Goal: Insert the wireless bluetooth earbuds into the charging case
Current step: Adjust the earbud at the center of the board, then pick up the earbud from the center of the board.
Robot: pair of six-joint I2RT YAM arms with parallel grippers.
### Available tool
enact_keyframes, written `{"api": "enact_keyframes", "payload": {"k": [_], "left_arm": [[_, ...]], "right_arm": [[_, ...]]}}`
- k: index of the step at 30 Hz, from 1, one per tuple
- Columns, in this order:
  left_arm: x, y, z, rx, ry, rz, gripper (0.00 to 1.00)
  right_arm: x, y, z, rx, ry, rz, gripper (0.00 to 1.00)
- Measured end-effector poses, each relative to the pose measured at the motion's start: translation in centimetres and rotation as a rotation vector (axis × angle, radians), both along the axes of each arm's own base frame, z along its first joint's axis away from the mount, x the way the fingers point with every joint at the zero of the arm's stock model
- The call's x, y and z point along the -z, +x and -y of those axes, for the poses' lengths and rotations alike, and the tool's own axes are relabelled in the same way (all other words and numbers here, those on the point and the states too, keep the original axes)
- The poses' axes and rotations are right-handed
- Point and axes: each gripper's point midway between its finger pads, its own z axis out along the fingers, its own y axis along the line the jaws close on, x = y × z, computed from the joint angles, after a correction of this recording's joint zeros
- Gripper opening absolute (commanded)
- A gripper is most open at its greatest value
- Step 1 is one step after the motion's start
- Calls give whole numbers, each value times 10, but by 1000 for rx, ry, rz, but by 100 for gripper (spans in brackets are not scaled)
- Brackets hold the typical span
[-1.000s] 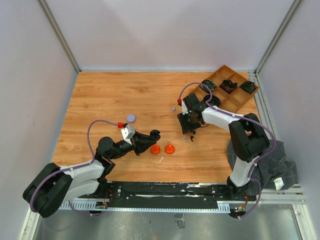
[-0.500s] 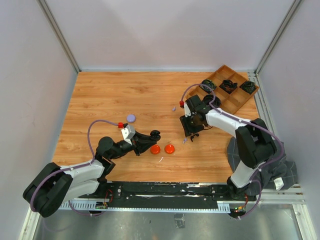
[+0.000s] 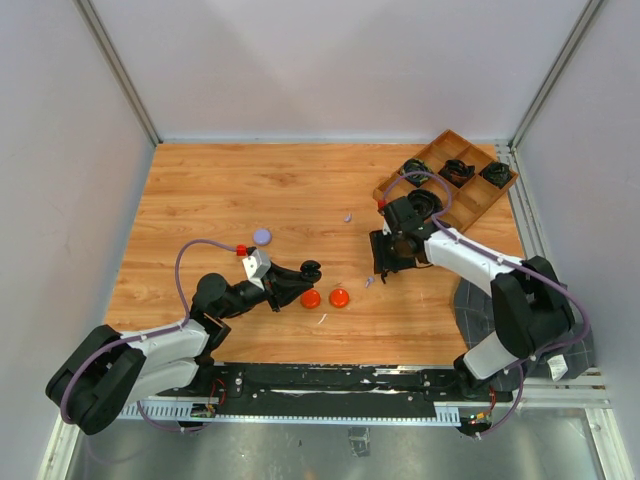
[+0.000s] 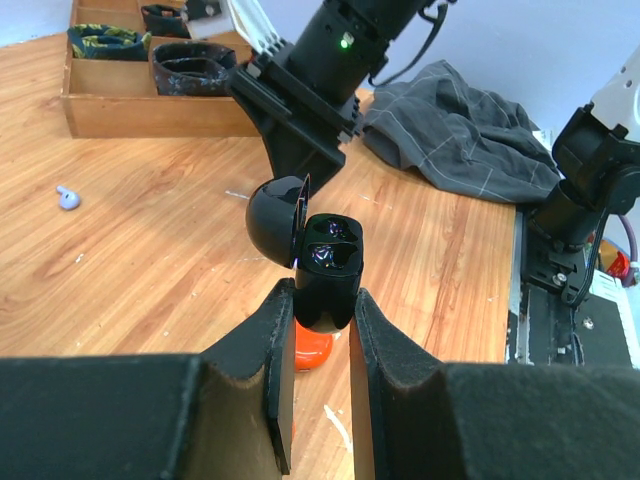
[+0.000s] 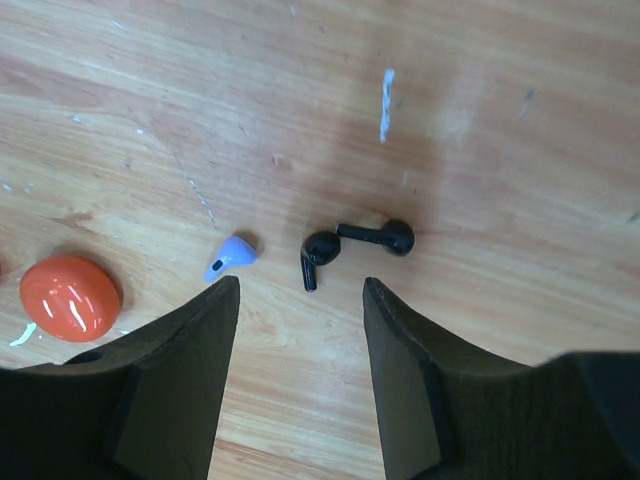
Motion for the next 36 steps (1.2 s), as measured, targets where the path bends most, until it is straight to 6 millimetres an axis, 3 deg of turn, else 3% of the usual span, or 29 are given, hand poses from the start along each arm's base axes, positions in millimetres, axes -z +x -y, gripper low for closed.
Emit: {"api": "enact_keyframes", "payload": {"k": [8,20,36], "left_arm": [[0,-1,0,4,-1,-2,0],[0,-1,1,8,-1,-5,0],[2,-3,1,18,3,-9,0]], "right_arm": [[31,-15,4,188,53,-55,55],[32,4,12,333,75,15,56],[37,20,13,289,7,21,49]]}}
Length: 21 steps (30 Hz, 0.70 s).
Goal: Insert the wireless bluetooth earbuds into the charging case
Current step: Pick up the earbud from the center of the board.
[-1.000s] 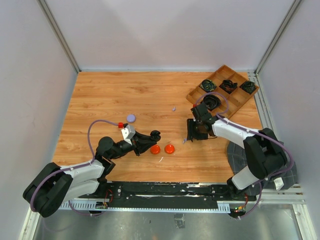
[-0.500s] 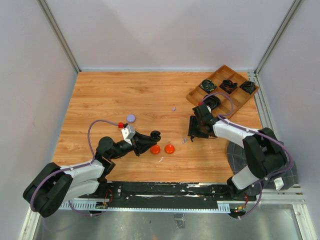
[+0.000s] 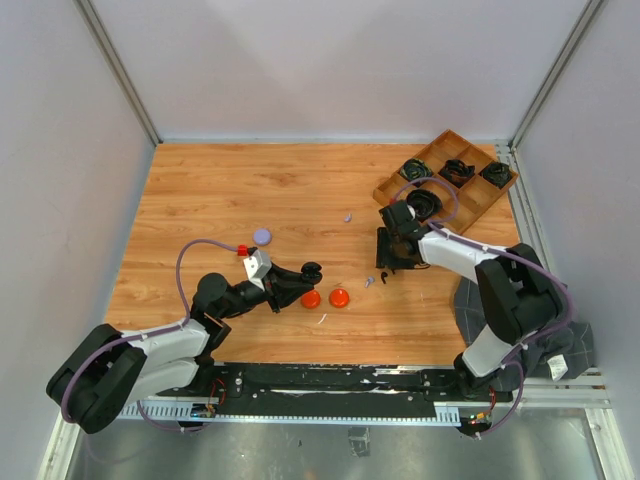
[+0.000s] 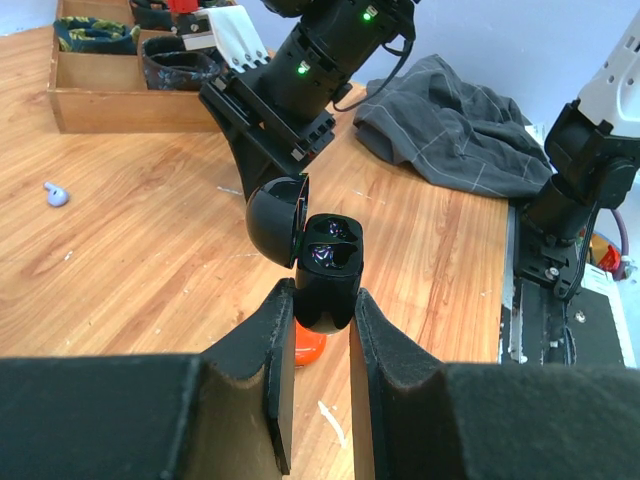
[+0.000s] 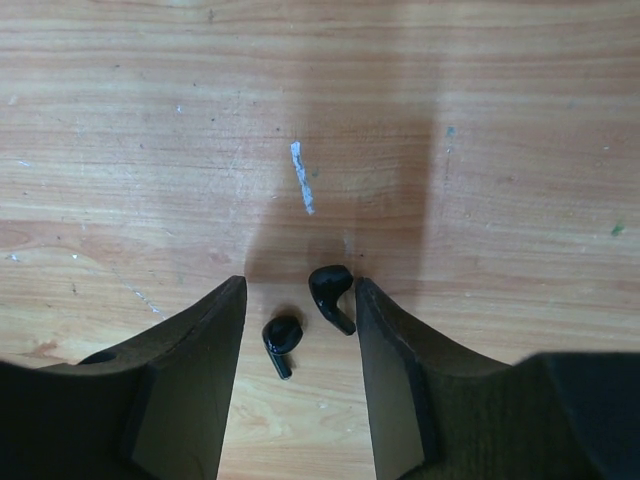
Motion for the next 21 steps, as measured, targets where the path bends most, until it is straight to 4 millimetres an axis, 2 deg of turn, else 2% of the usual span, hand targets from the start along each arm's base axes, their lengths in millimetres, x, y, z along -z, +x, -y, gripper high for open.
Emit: {"api": "enact_keyframes", "payload": {"k": [12,21], "left_arm": [[2,0,1,5,6,-8,0],[4,0,2,12,9,-16,0]], "right_arm": [[-1,2,10,-150,-130,-50,42],[2,4,8,-238,-159,-80,37]]}}
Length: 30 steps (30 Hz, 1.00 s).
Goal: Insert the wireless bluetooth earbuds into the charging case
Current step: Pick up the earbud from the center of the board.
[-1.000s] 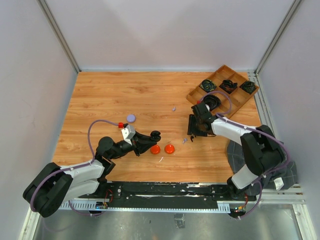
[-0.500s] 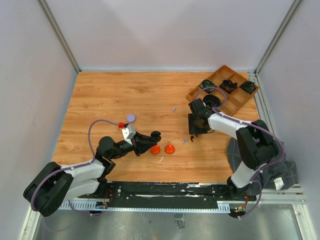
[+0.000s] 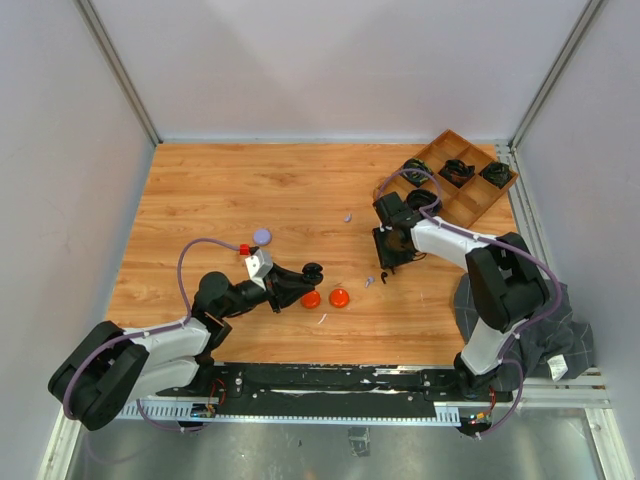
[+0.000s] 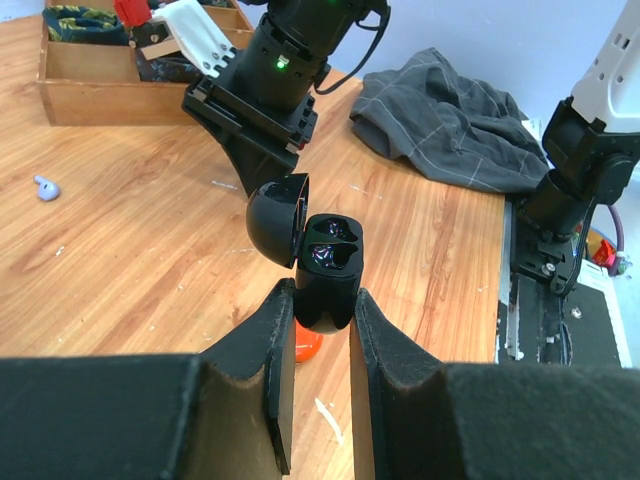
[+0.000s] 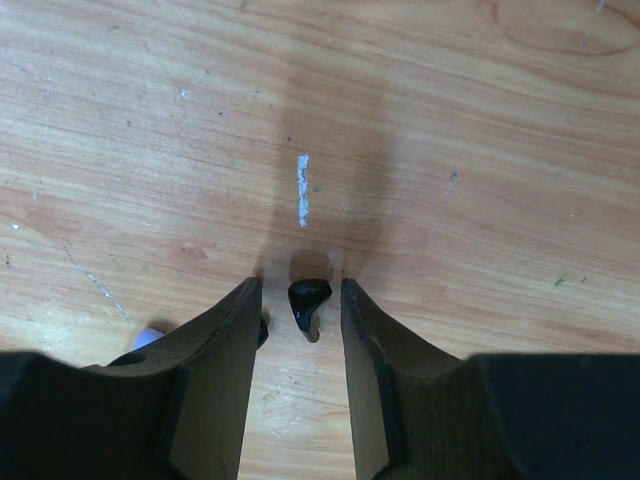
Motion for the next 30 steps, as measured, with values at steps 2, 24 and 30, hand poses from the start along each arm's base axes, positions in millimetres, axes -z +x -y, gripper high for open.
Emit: {"api": "enact_keyframes", "payload": {"k": [2,24,30], "left_arm": [[-1,0,0,1,-1,1,0],[-3,0,0,2,-1,13,0],[-16,1,-6,-37,-28,77,0]], "right_arm": [[0,0,-1,-13,1,-2,35],[-28,-8,-2,-55,29,60,14],[-88,-11,-22,-87,119,245,14]]}}
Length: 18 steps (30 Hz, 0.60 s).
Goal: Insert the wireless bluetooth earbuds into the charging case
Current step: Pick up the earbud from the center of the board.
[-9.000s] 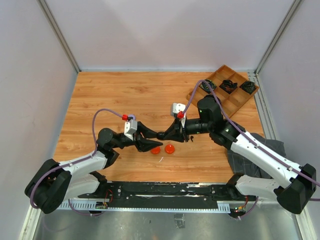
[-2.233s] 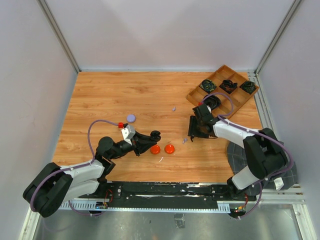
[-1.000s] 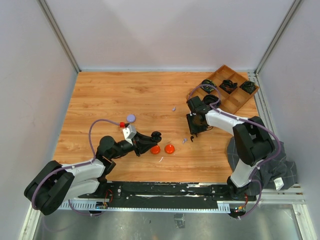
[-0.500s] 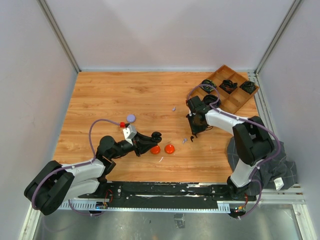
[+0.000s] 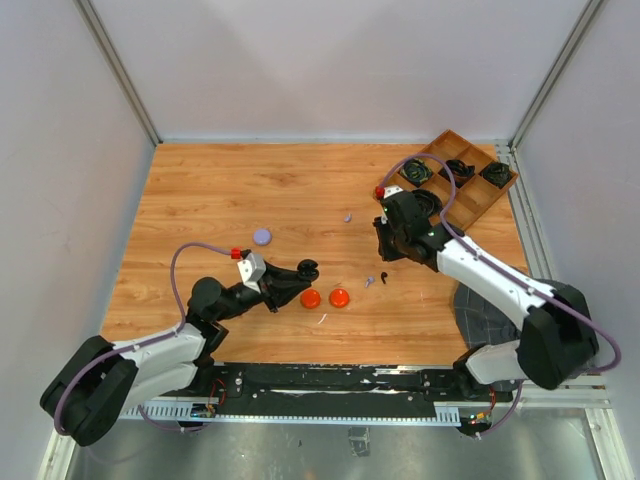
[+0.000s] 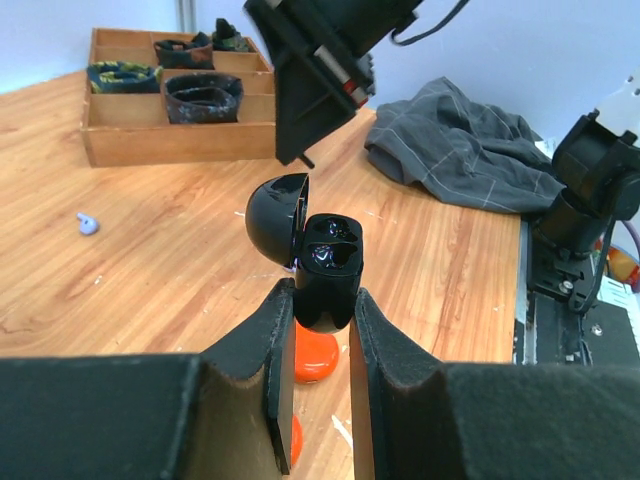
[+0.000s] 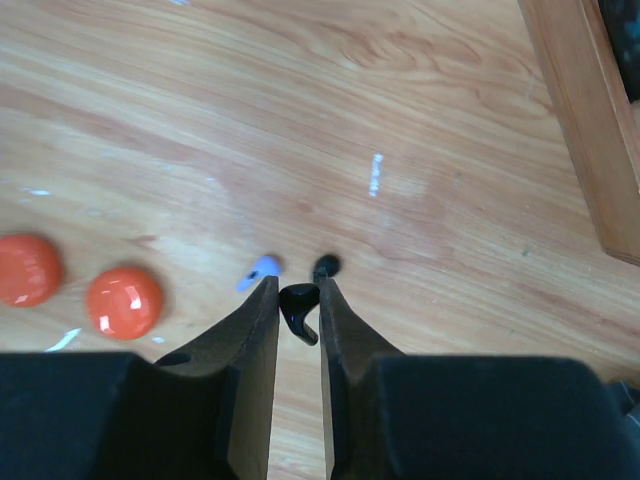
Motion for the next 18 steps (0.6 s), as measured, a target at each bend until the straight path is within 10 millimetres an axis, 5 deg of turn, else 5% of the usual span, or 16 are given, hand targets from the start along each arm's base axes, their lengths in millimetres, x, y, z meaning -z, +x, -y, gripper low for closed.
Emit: {"api": "enact_keyframes", "payload": {"k": [7,18], "left_arm": [[-5,-4,-12,-48,-28,55,0],[-33,-4,-20,-96,-95,151,0]], "right_arm": [[-63,-24,-44,-98,149,203,14],[-128,-65,-106,-244,358,411,15]]}}
